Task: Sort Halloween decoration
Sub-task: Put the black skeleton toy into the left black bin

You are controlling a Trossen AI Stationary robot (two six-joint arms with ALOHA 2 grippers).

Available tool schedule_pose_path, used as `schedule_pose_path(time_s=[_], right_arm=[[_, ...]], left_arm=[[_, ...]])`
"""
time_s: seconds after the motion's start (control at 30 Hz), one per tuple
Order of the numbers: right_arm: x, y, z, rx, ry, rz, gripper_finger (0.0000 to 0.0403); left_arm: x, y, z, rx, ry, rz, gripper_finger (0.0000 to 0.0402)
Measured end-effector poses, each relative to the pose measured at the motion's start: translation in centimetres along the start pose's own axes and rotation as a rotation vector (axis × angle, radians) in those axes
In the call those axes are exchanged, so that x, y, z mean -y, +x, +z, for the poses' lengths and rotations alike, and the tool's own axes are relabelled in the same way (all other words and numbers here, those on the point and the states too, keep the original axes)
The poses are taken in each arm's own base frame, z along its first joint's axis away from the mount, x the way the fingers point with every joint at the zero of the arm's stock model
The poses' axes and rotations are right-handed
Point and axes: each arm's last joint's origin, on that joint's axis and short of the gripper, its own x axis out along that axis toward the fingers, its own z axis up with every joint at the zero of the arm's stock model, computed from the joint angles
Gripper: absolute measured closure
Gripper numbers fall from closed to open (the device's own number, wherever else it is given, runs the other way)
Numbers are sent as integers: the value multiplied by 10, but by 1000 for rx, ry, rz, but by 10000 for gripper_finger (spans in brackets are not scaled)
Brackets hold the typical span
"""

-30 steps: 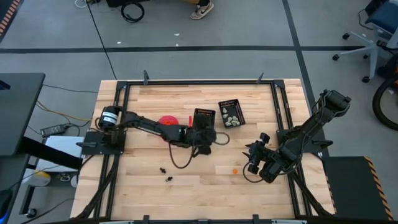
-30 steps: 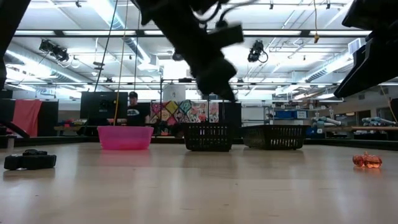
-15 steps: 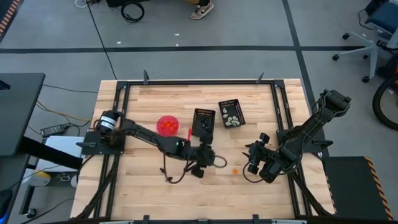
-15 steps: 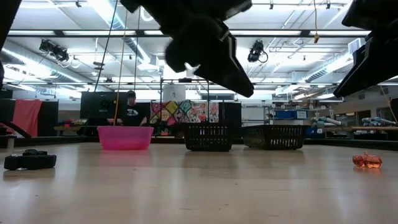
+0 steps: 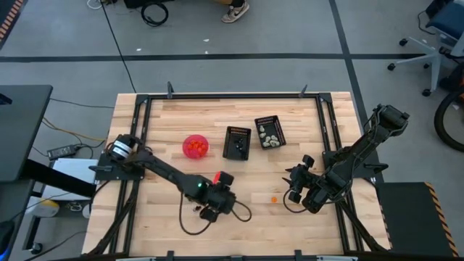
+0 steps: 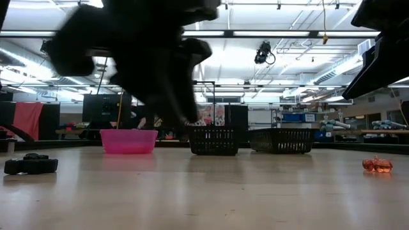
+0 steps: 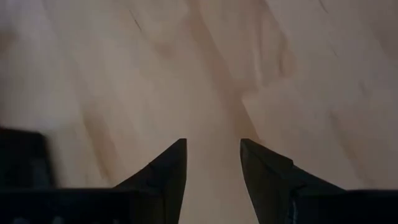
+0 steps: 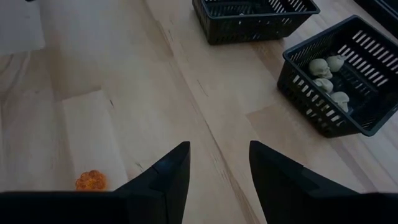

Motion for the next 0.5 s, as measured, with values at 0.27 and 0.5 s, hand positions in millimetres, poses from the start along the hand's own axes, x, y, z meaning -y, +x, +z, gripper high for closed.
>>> schedule_pose_path(time_s=[0.27, 0.5], right_arm=[[0, 0, 0, 3, -20, -3, 234], [0, 0, 0, 5, -33, -3, 234]], left_arm=[[24, -21, -20, -209, -65, -55, 246], [46, -57, -33, -325, -101, -166, 246]])
